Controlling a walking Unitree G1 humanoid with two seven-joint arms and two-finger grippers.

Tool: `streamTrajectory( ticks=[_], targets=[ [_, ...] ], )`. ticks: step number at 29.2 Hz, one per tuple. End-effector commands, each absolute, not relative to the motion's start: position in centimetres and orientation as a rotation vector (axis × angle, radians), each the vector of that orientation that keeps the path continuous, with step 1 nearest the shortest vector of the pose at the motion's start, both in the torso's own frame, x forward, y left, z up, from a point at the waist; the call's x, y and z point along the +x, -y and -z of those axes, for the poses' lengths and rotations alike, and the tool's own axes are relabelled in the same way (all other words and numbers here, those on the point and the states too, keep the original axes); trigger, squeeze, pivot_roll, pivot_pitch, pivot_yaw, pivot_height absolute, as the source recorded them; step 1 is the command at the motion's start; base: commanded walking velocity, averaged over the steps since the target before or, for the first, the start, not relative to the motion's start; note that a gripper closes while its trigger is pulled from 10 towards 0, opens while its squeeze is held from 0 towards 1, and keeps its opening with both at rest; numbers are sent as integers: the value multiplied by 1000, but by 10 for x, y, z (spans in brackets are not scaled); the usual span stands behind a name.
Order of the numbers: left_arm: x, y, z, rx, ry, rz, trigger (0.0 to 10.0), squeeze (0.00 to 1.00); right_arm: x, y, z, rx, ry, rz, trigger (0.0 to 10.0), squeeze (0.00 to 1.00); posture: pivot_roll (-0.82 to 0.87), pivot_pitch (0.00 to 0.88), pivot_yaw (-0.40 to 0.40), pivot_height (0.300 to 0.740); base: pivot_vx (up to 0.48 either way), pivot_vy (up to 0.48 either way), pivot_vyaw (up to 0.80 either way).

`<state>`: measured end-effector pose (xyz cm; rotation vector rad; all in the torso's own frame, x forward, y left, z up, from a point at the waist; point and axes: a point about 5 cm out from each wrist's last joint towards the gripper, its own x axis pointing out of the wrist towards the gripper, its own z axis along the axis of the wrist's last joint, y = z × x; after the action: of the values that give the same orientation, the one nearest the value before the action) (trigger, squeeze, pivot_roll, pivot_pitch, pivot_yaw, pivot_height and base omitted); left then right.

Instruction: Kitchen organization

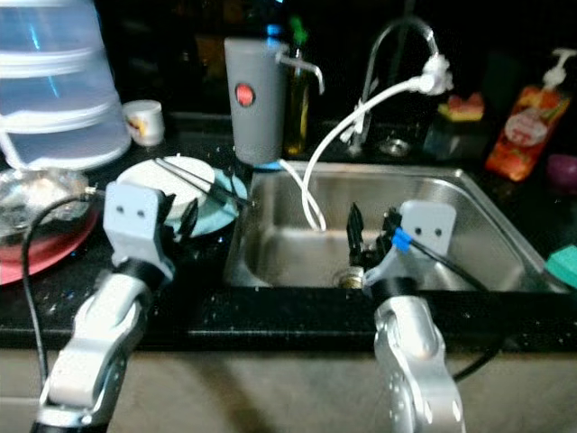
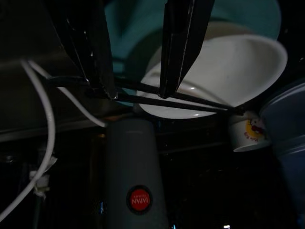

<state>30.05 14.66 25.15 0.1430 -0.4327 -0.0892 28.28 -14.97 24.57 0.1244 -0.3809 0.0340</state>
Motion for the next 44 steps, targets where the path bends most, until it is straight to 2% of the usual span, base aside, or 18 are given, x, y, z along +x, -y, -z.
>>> streamTrajectory(
  ticks=[1,33,40,44],
  targets=[
    [297,-142,-250,153,438,114,10000,0,282,152,-243,126,374,-26,10000,0,14,112,-46,740,0,0,0],
    [297,-141,-248,159,413,113,10000,0,281,151,-242,127,366,-30,10000,0,16,117,-44,740,0,0,0],
    [297,-140,-248,157,409,110,10000,0,281,151,-241,125,364,-32,10000,0,15,116,-45,740,0,-480,0],
    [297,-141,-247,136,407,111,10000,0,281,151,-241,124,364,-33,10000,0,14,115,-47,740,0,0,0]
  ],
)
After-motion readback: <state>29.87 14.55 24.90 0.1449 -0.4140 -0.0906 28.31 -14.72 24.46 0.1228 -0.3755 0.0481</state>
